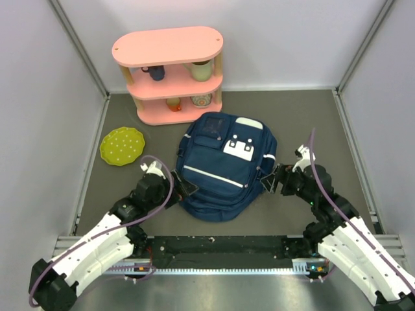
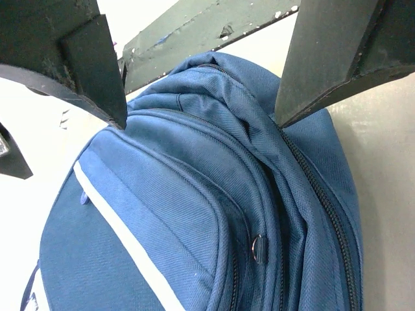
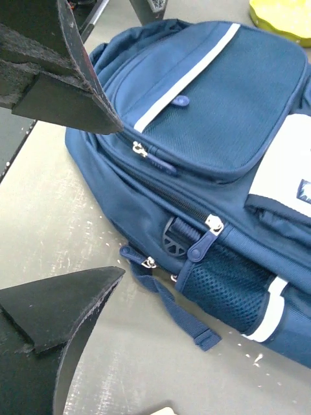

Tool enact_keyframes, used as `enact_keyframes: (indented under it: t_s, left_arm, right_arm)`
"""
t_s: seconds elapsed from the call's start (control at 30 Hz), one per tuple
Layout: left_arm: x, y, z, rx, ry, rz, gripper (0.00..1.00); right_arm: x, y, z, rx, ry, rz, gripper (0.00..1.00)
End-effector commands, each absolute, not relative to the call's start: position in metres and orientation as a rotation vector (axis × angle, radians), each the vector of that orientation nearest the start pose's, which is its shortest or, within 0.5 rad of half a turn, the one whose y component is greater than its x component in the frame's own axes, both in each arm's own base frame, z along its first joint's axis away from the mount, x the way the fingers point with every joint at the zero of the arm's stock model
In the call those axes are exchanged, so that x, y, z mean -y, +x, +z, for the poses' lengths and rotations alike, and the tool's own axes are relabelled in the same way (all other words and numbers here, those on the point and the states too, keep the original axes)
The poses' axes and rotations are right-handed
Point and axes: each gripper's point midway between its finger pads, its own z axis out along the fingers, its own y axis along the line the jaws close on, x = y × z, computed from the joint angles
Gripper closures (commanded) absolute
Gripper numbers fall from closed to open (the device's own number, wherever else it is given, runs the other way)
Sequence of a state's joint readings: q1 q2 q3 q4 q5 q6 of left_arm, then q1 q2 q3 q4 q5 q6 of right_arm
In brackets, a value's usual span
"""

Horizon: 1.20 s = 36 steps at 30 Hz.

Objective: Pack the student bag
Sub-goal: Zip the student bag at the center of the board.

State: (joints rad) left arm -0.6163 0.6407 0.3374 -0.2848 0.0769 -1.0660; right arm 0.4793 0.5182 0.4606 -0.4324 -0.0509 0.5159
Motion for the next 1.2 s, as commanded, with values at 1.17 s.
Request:
enact_keyframes:
  t_s: [1.17]
  left_arm:
    - [0.195,0.223,0.153,-2.387,-0.144,-0.795,0.01]
  right_arm:
    - [-0.194,0.298,0.165,-2.260,-0.041,0.460,0.02]
